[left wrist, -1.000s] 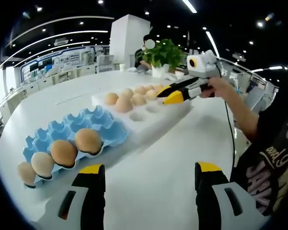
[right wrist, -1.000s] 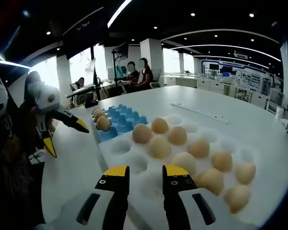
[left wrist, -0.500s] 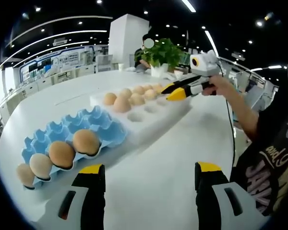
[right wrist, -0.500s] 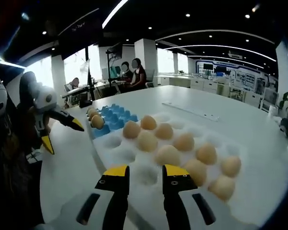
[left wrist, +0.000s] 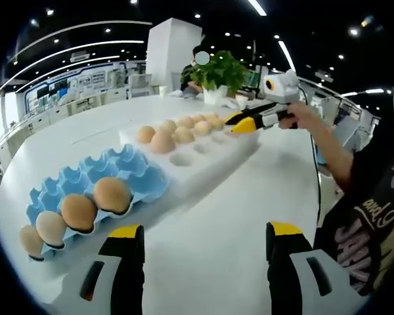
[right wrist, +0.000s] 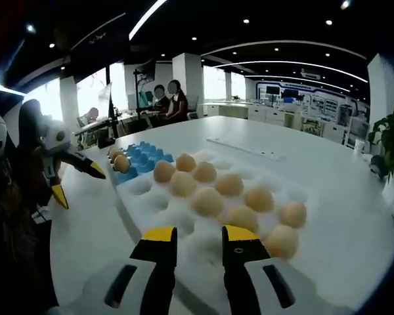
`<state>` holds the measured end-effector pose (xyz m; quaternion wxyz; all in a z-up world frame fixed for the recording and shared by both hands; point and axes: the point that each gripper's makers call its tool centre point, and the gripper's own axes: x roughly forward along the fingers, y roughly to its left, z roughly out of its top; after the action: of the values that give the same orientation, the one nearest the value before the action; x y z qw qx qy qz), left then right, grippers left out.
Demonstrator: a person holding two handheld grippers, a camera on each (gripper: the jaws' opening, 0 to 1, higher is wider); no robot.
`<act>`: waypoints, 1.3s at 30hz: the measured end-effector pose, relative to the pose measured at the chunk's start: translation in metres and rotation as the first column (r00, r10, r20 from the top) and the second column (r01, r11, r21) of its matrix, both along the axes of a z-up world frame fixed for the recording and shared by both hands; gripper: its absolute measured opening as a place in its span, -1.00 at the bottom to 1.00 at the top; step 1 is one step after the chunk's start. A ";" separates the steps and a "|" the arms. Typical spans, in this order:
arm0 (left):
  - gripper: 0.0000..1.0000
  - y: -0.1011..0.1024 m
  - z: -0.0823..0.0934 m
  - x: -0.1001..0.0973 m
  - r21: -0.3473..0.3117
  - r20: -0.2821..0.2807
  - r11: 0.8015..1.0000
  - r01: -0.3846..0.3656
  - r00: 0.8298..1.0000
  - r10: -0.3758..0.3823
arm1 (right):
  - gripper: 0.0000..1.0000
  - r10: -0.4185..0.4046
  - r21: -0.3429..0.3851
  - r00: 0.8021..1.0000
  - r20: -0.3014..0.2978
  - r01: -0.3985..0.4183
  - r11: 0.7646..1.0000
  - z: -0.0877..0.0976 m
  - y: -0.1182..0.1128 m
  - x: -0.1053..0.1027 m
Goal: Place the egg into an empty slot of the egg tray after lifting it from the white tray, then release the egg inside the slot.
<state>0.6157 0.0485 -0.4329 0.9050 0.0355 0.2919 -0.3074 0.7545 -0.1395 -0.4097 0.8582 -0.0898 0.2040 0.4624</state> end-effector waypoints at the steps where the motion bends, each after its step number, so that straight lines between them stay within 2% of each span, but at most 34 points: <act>1: 0.53 0.000 0.000 0.000 0.001 0.001 1.000 -0.001 1.000 0.001 | -0.44 -0.003 0.001 1.000 0.001 0.003 1.000 0.000 -0.001 0.001; 16: 0.53 -0.002 0.000 0.000 0.001 0.000 1.000 0.002 1.000 -0.002 | -0.43 -0.055 0.001 0.998 0.029 0.055 0.998 0.010 -0.023 0.005; 39: 0.53 -0.007 -0.001 -0.003 0.001 -0.002 1.000 0.006 1.000 -0.006 | -0.43 -0.115 0.006 0.992 0.045 0.115 0.993 0.010 -0.046 0.012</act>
<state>0.6129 0.0416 -0.4335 0.9038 0.0364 0.2926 -0.3102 0.7664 -0.1855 -0.4002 0.8880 -0.0870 0.1888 0.4102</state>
